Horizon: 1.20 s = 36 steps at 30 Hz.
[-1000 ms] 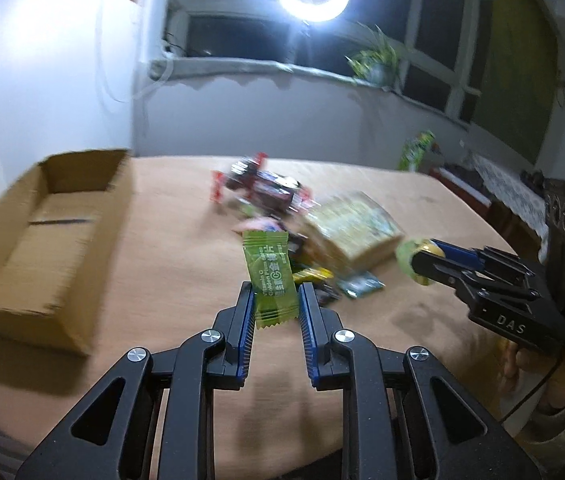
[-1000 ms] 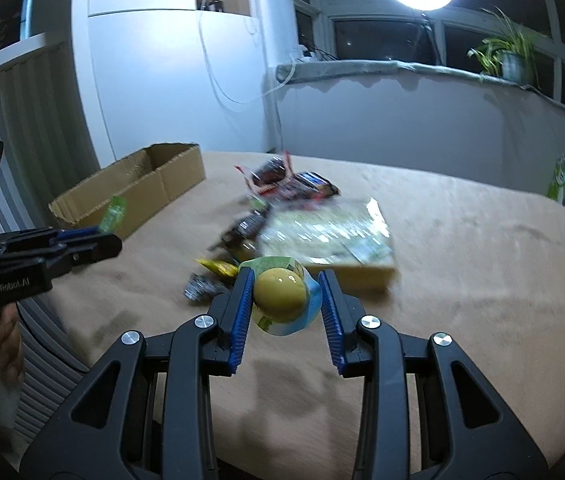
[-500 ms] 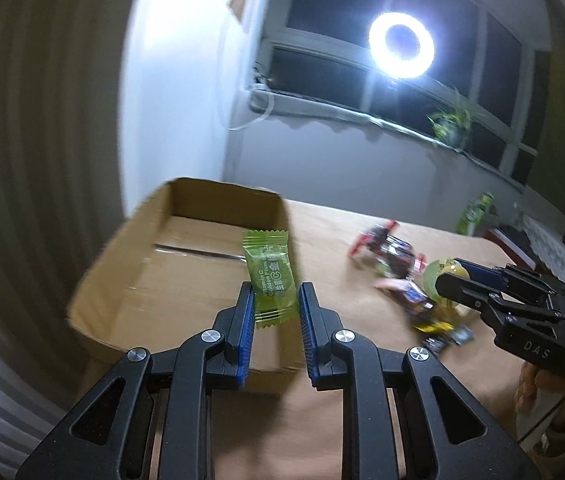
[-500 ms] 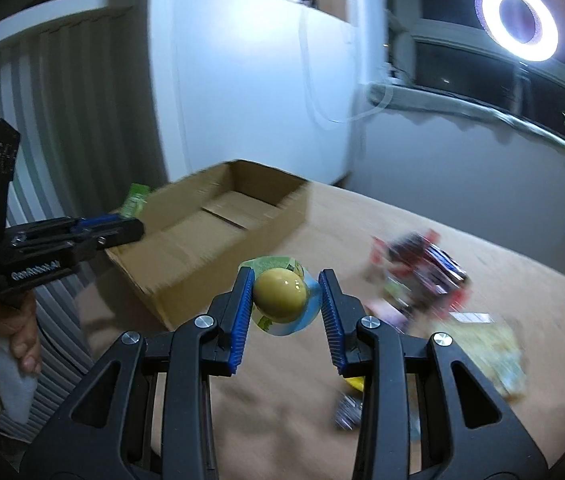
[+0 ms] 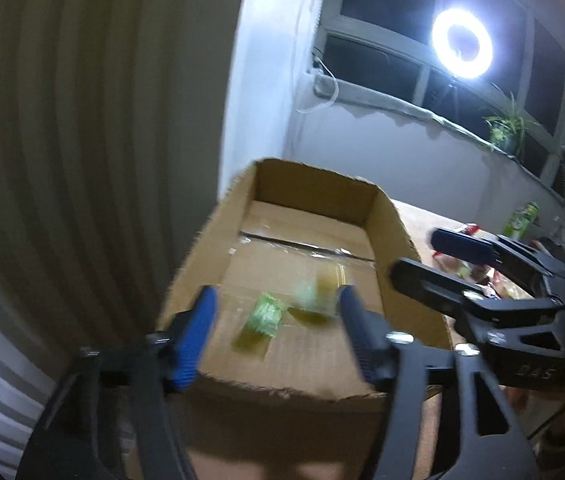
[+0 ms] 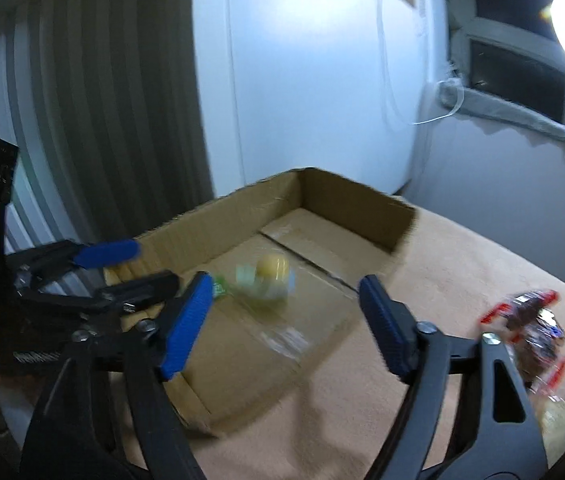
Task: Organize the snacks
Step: 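Move both open grippers back toward the snack pile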
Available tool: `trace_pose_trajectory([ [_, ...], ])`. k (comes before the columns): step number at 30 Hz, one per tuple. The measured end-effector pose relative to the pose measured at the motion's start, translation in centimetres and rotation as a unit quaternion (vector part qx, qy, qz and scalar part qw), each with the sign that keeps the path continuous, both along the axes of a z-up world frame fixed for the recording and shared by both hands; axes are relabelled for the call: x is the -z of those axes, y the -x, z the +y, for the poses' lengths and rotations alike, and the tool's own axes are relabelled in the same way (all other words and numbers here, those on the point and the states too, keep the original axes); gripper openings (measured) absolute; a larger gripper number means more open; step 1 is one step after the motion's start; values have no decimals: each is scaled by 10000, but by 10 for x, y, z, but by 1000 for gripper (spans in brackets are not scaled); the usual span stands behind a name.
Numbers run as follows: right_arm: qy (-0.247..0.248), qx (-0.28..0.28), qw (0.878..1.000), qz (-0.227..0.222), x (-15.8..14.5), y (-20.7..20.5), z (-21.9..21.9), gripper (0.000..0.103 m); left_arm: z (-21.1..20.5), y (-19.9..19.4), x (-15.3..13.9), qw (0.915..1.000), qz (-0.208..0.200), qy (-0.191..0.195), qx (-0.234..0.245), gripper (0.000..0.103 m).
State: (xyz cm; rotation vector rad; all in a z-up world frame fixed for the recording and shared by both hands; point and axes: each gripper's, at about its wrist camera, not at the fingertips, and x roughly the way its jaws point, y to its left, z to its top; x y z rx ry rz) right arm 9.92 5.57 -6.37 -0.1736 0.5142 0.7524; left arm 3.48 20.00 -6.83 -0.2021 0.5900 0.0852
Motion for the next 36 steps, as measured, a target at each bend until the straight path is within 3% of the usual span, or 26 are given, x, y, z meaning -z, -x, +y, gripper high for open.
trace_pose_trajectory([
  [4,-23,332,9992,-223,-5,25,-27,85,1,10,-1,9998,-113,105,-120,81],
  [9,-296,696,9963,-409,-5,65,-57,96,-5,15,-6,9994,-170,252,-141,81],
  [11,-323,711,9963,-356,2,80,-65,101,-10,21,-10,9992,-238,282,-164,81],
  [15,-281,619,9977,-18,14,94,-79,101,-24,30,-16,9993,-248,271,-110,81],
  [19,-309,614,9976,13,18,107,-97,101,-46,38,-22,9996,-213,178,102,81],
  [36,-443,1187,9914,318,38,109,-187,101,-141,34,-19,9959,133,41,890,81],
])
